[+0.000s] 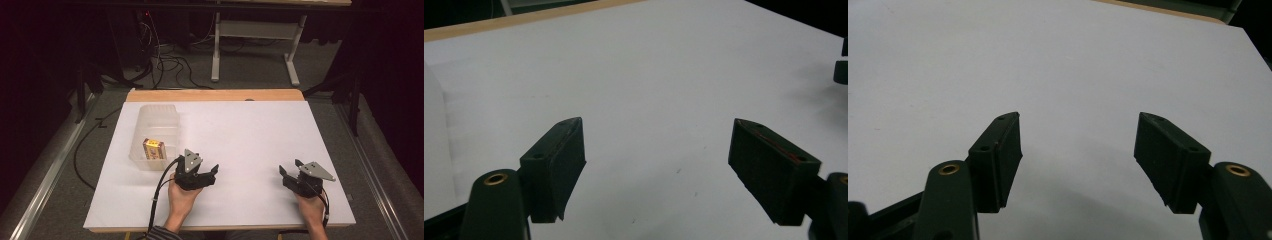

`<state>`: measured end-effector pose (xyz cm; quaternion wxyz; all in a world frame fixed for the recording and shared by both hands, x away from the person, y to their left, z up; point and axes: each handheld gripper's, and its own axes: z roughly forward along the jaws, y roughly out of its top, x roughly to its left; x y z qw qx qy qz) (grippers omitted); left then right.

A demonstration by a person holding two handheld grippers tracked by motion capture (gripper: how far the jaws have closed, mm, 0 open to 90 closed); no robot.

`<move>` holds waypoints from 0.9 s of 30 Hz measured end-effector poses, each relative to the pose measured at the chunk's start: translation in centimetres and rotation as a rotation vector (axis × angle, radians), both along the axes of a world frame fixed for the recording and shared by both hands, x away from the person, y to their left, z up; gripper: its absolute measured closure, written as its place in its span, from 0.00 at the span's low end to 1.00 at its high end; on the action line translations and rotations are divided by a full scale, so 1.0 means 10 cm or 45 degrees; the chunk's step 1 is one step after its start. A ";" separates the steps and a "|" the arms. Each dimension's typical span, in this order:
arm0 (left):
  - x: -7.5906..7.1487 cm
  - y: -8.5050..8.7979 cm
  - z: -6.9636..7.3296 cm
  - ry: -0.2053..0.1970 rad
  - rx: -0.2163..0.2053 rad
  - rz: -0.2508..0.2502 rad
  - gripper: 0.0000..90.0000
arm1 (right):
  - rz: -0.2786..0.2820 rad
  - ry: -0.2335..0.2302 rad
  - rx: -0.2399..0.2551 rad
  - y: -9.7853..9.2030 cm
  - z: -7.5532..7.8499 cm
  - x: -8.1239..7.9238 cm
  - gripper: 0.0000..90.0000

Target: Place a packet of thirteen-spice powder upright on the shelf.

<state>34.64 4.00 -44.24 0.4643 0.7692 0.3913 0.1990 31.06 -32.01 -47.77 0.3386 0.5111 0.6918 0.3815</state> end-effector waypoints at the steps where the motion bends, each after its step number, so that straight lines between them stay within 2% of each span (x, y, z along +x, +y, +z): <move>1: 0.00 -0.01 -0.01 0.002 0.009 -0.002 0.26 | 0.000 -0.001 -0.001 0.00 0.00 0.00 0.40; 4: 0.00 -0.01 -0.01 0.005 0.023 -0.003 0.25 | 0.000 -0.001 -0.003 0.00 0.00 0.00 0.40; 9: 0.02 0.00 -0.02 0.004 0.008 0.003 0.25 | -0.002 0.002 0.001 0.00 0.00 0.00 0.40; 27: 0.14 -0.06 -0.13 0.051 0.021 0.007 0.25 | -0.001 0.003 0.001 0.00 0.00 0.00 0.40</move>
